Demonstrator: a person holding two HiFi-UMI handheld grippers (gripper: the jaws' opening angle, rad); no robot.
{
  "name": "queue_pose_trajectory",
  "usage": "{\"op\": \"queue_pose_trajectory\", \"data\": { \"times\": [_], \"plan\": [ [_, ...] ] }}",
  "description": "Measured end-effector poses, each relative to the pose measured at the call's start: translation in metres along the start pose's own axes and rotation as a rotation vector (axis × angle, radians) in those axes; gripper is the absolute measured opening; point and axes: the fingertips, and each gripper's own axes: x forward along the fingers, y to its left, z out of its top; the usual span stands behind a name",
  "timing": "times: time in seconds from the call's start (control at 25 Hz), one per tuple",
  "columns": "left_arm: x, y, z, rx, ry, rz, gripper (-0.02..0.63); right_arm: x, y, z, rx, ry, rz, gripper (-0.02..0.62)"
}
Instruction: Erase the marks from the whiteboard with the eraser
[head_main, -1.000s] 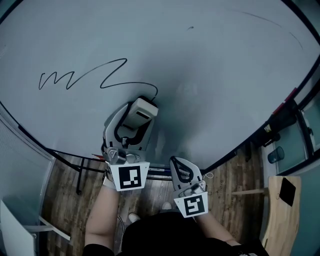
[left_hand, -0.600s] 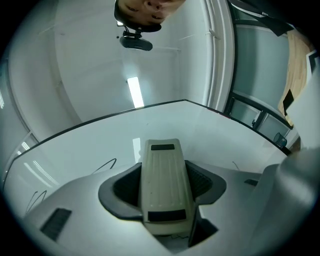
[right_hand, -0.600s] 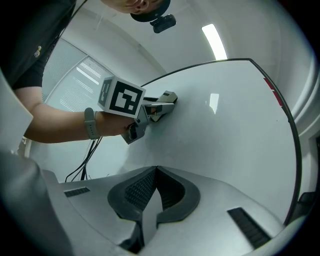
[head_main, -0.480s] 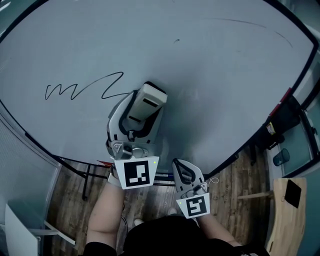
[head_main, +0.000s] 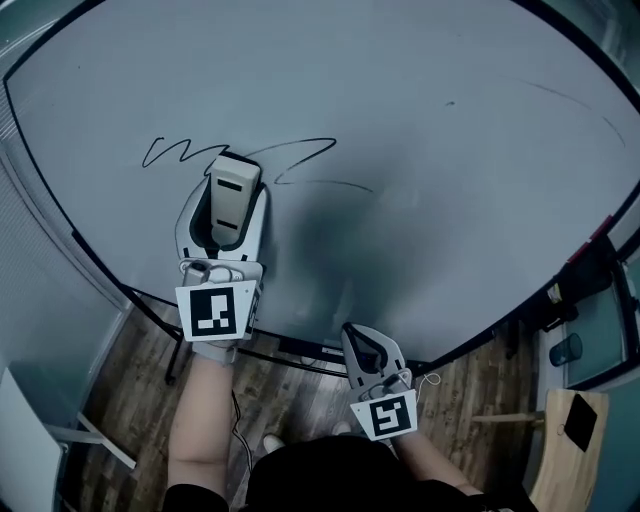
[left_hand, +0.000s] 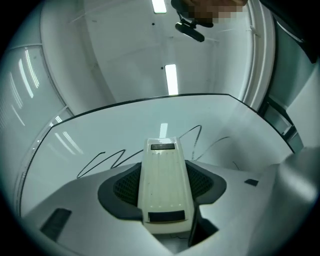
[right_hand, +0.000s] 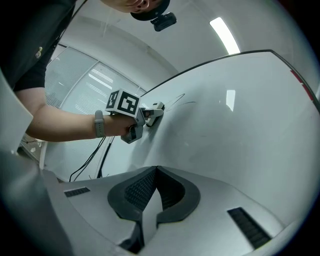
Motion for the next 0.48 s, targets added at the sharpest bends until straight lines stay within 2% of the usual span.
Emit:
{"op": "queue_pose_trajectory", "data": {
  "times": [0.08, 0.2, 0.32, 0.4, 0.48],
  "plan": [
    [-0.006, 0.023, -0.013, -0.053, 0.032, 0.034, 0.268, 0.005, 0.009, -0.001, -0.006, 0.017, 0.020, 0.028],
    [-0.008, 0.037, -0.022, -0.112, 0.057, 0.040, 0.267, 0.008, 0.015, -0.001, -0.006, 0.018, 0.029, 0.029],
    [-0.006, 0.032, -0.019, -0.157, 0.058, 0.054, 0.264, 0.005, 0.015, -0.008, -0.025, 0.065, 0.032, 0.029],
    [-0.003, 0.025, -0.014, -0.197, 0.042, 0.059, 0.264, 0.002, 0.009, -0.006, -0.011, 0.047, 0.008, 0.029],
    [0.002, 0.005, -0.003, -0.179, 0.012, 0.033, 0.264, -0.002, 0.000, -0.003, 0.010, 0.015, -0.026, 0.029]
  ]
}}
